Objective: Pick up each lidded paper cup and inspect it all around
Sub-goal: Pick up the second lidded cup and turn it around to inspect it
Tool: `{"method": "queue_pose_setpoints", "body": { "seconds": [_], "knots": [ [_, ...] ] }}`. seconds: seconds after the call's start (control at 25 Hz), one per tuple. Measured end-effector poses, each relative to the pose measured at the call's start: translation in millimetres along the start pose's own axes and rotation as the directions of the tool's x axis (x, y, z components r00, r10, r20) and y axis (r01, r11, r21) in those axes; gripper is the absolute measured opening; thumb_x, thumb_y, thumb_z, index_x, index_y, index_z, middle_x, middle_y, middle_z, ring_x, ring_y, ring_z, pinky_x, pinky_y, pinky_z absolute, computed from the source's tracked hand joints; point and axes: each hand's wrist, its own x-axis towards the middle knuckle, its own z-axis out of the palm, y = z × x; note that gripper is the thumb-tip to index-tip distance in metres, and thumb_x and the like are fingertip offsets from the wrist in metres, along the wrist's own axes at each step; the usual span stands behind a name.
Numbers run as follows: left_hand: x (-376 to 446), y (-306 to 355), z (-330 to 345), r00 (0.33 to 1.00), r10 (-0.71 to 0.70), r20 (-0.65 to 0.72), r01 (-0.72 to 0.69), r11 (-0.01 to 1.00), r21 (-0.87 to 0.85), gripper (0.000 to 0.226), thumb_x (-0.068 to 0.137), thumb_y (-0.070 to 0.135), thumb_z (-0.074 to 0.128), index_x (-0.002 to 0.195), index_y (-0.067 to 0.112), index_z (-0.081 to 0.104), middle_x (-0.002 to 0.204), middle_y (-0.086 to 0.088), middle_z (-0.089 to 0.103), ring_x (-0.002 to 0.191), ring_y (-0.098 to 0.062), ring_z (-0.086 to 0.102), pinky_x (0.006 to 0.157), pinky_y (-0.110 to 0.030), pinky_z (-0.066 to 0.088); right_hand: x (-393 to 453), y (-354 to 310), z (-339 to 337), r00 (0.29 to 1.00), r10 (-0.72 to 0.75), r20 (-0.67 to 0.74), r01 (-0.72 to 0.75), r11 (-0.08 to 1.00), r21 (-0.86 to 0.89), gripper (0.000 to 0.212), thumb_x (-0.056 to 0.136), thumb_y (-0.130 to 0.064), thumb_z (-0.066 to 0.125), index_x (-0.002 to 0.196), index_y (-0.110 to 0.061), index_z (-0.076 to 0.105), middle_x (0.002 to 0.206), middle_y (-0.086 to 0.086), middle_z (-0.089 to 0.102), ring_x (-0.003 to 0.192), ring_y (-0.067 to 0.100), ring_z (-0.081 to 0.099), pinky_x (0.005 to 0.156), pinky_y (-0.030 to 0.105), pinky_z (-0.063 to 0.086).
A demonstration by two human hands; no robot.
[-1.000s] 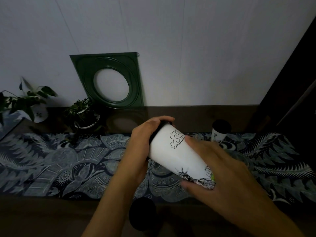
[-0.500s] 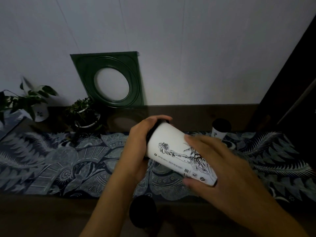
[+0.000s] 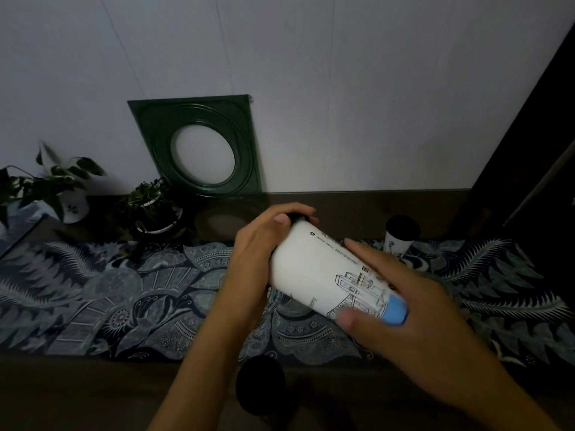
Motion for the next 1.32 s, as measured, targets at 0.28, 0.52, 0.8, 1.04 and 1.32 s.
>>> {"method": "queue_pose_setpoints", "body": {
  "seconds": [0.28,0.52,0.8,1.04,1.32],
  "knots": [
    [-1,-4,-3,0.999,-0.006,0.038,0.004,0.998,0.055,0.039,0.091,0.036,0.047,0.109,0.013,0.073,0.109,-0.009,0.075,0.102,-0.028,0.070,0.087,-0.040,0.055,-3,4,9,1.000,0.011,-0.029,-0.012,1.000,-0.029,0.075,0.069,-0.064,0.070,0.136,-0.057,0.037,0.107,-0.013,0.069,0.079,0.012,0.068,0.061,0.034,0.061],
    [-2,-3,-1,0.999,-0.008,0.032,0.007,1.000,0.015,0.040,0.092,0.030,0.044,0.112,0.008,0.070,0.111,-0.011,0.074,0.101,-0.030,0.069,0.084,-0.041,0.056,-1,0,3,0.989,0.137,0.057,-0.145,0.974,0.173,0.074,0.065,-0.062,0.069,0.133,-0.056,0.042,0.116,-0.010,0.068,0.079,0.013,0.070,0.059,0.031,0.058],
    [-3,-3,1,0.996,-0.069,0.054,0.067,0.997,0.040,0.036,0.092,0.030,0.045,0.108,0.014,0.073,0.109,-0.012,0.074,0.102,-0.041,0.066,0.087,-0.056,0.055,-3,11,10,0.999,-0.027,-0.022,0.026,0.997,-0.067,0.085,0.068,-0.059,0.073,0.142,-0.052,0.032,0.126,-0.017,0.061,0.096,0.006,0.067,0.073,0.025,0.058],
    [-3,-5,4,0.998,-0.053,0.029,0.052,0.998,0.030,0.036,0.090,0.025,0.046,0.107,0.007,0.073,0.108,-0.014,0.074,0.098,-0.030,0.069,0.084,-0.044,0.055,-3,13,6,1.000,0.025,0.015,-0.027,0.987,0.160,0.071,0.063,-0.063,0.068,0.130,-0.057,0.047,0.124,-0.021,0.064,0.100,0.008,0.069,0.071,0.025,0.057],
    [-8,-15,8,0.997,-0.063,0.043,0.061,0.997,0.045,0.035,0.084,0.035,0.051,0.100,0.015,0.076,0.108,-0.009,0.076,0.106,-0.034,0.068,0.097,-0.055,0.050,-9,26,15,0.985,-0.113,-0.127,0.075,0.960,-0.271,0.087,0.062,-0.063,0.068,0.142,-0.051,0.034,0.132,-0.023,0.057,0.110,0.003,0.063,0.087,0.027,0.056]
  ]
}}
